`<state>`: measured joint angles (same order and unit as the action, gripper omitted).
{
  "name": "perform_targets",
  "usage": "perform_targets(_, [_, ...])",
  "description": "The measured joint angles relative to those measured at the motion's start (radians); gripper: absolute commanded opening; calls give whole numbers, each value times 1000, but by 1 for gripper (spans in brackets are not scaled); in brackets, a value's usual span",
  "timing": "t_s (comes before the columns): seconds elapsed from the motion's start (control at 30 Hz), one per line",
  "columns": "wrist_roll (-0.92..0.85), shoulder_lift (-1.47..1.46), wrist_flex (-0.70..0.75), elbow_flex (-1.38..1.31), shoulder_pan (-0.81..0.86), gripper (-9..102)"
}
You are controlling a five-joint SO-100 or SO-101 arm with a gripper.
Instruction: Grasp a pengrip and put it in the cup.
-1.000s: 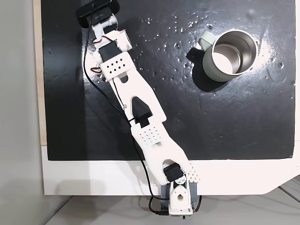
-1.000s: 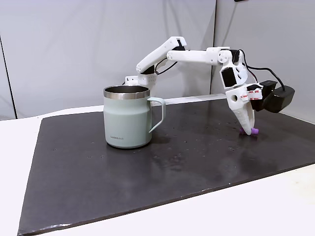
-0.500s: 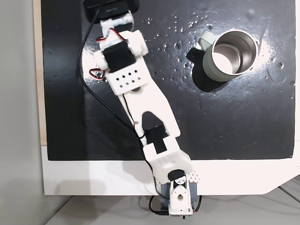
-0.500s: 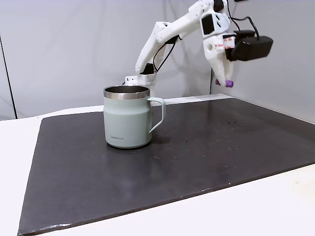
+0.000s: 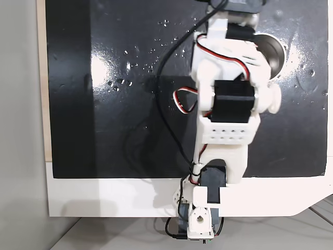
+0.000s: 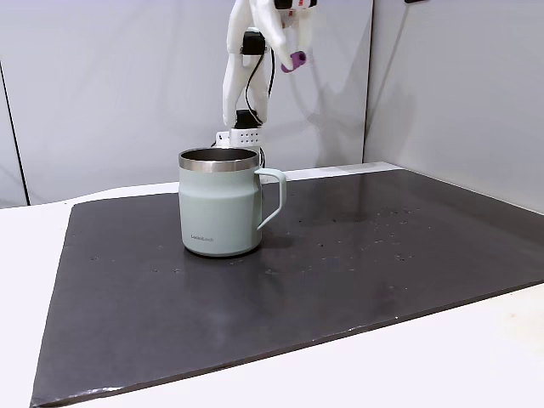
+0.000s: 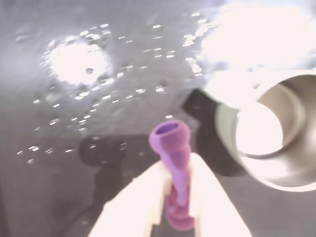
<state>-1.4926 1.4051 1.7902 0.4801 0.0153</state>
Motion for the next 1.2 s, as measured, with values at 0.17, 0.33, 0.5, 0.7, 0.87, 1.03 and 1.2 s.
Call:
perform_targets(0.17, [-97, 98, 0, 176, 127, 0])
perform_targets(0.33, [-156, 186, -28, 405, 219, 0])
perform_targets(0.5, [-207, 222, -152, 555, 284, 0])
perform_targets(0.7, [-207, 224, -327, 609, 316, 0])
perform_targets(0.87, [-176, 207, -436, 609, 307, 0])
perform_targets(1.03, [-166, 204, -448, 649, 310, 3])
perform_targets(1.2, [-167, 204, -436, 676, 304, 30])
